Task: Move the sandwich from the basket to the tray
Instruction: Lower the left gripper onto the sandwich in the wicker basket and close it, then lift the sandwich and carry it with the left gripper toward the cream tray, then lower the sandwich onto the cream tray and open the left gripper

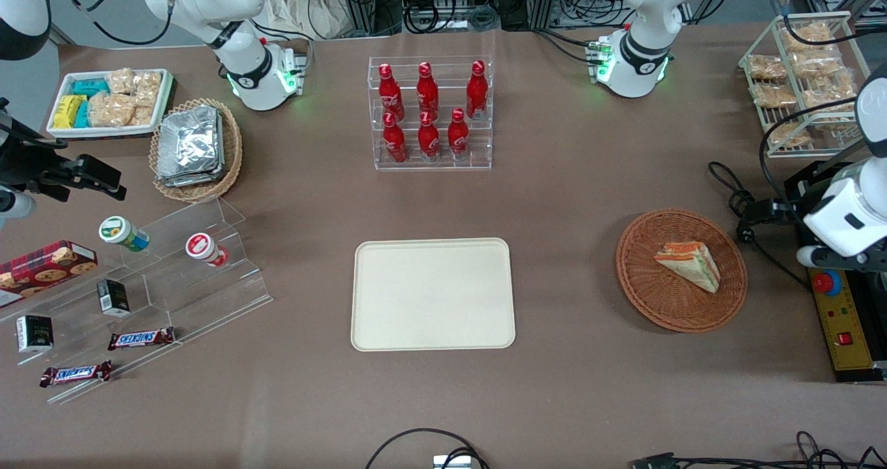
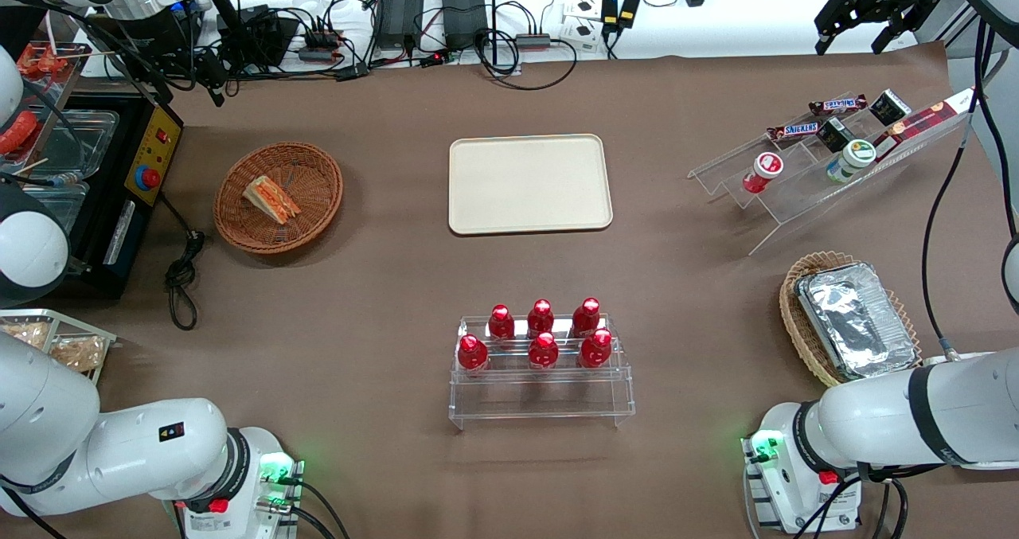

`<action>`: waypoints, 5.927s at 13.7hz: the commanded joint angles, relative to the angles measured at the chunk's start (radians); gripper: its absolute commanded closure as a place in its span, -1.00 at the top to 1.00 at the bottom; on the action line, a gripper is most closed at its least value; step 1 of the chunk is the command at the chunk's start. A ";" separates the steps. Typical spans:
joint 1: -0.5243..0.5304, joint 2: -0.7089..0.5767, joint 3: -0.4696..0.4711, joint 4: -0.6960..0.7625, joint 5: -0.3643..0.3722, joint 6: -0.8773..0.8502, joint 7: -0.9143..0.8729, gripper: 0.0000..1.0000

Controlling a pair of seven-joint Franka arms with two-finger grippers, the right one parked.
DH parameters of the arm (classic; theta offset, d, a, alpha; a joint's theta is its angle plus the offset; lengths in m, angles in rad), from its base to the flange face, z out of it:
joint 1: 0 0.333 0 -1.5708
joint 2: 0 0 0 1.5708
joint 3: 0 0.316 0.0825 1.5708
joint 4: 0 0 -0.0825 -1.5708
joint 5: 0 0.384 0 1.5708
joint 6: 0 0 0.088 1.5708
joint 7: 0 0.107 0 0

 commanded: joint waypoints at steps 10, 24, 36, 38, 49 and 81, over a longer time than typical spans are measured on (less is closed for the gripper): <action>0.014 0.089 -0.008 -0.368 0.004 0.556 -0.867 1.00; -0.003 0.214 -0.011 -0.351 0.002 0.560 -1.203 1.00; -0.064 0.212 -0.025 -0.269 0.091 0.465 -1.188 -1.00; -0.066 0.212 -0.069 -0.158 0.084 0.325 -1.199 -1.00; -0.274 0.357 -0.378 0.191 0.159 0.219 -0.789 -1.00; 0.202 -0.001 -0.712 -0.380 0.249 0.263 -0.748 0.98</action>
